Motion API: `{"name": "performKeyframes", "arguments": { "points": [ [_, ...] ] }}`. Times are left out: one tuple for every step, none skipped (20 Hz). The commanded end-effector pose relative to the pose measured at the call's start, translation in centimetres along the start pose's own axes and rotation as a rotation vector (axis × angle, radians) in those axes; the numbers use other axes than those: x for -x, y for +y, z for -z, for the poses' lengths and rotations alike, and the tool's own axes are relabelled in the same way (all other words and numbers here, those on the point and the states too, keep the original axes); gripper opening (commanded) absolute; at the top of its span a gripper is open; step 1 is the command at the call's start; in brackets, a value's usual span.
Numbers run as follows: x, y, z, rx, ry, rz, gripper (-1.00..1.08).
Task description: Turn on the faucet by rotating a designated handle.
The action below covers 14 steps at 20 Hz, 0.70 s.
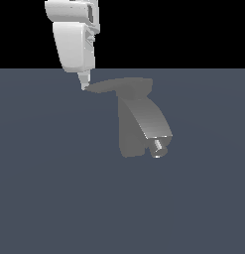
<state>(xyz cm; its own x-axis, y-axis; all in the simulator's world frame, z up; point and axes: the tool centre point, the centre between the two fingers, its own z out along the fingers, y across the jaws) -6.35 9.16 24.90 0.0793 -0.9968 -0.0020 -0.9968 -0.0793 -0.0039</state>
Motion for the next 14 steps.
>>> {"name": "performKeyframes", "arguments": {
  "points": [
    [-0.7, 0.6, 0.0, 0.002, 0.001, -0.004, -1.00],
    [-0.9, 0.9, 0.0, 0.002, 0.001, -0.004, -1.00],
    [-1.1, 1.1, 0.0, 0.002, 0.001, -0.004, -1.00],
    [-1.4, 1.4, 0.0, 0.002, 0.001, -0.004, -1.00],
    [-1.6, 1.7, 0.0, 0.002, 0.001, -0.004, -1.00],
    [-1.8, 1.9, 0.0, 0.002, 0.001, -0.004, -1.00],
    [-2.0, 2.2, 0.0, 0.002, 0.001, -0.004, -1.00],
    [-2.2, 2.4, 0.0, 0.002, 0.001, -0.004, -1.00],
    [-2.5, 2.7, 0.0, 0.002, 0.001, -0.004, -1.00],
    [-2.7, 3.0, 0.0, 0.002, 0.001, -0.004, -1.00],
    [-2.9, 3.2, 0.0, 0.002, 0.001, -0.004, -1.00],
    [-3.1, 3.5, 0.0, 0.002, 0.001, -0.004, -1.00],
    [-3.4, 3.8, 0.0, 0.002, 0.001, -0.004, -1.00],
    [-3.6, 4.0, 0.0, 0.002, 0.001, -0.004, -1.00]
  ]
}}
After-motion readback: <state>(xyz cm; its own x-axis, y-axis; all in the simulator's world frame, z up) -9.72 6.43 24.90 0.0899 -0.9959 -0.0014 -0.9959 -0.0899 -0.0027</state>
